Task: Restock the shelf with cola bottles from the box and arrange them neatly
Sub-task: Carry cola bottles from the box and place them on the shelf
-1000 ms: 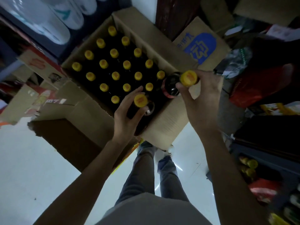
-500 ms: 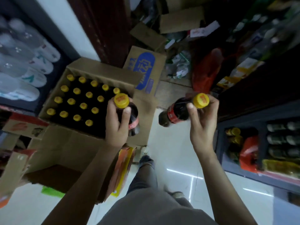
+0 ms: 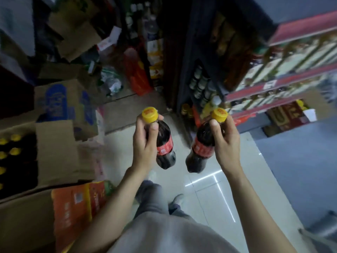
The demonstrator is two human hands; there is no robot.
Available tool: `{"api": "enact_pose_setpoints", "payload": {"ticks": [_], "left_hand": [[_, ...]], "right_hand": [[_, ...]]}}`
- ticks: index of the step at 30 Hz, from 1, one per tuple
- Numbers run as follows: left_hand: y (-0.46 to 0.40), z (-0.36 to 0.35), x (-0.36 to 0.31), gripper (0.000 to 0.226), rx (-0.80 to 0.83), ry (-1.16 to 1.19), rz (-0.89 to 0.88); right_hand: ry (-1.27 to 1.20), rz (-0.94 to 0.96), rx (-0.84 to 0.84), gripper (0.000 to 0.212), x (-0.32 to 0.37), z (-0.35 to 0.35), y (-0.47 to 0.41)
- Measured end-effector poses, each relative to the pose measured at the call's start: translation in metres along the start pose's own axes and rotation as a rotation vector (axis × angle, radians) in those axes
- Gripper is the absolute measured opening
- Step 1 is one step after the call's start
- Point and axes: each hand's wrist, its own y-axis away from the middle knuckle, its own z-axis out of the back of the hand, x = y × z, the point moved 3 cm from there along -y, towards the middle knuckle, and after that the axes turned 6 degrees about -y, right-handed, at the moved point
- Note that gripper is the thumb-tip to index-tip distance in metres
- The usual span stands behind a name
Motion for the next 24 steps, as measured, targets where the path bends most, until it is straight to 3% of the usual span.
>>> {"api": "enact_pose_setpoints", "payload": {"ticks": [4,8,11,17,22,24], "left_hand": [[-0.004,-0.087,-0.041,0.036,0.168,0.086,-0.064],[-0.02,-0.168,-0.078,0.056,0.288,0.099,-0.174],[-0.037,-0.227,-0.102,0.052,0.339,0.061,-0.276],[-0.07,-0.317,-0.144,0.043,0.26,0.082,-0.385],[-0.109,-0.36,-0.216,0.036,0.123,0.141,-0.49],[-0.127,-0.375,-0.246,0.03,0.094,0.173,-0.53]], "right_hand": [[0.074,0.04,-0.124,0.018,0.008,0.098,-0.009],[0.165,0.117,-0.179,0.017,0.018,0.181,-0.035],[0.197,0.173,-0.17,0.017,0.025,0.231,-0.061],[0.251,0.252,-0.07,0.04,0.039,0.313,-0.13],[0.188,0.328,-0.008,0.018,0.075,0.37,-0.189],[0.161,0.398,-0.012,0.019,0.09,0.392,-0.213]]}}
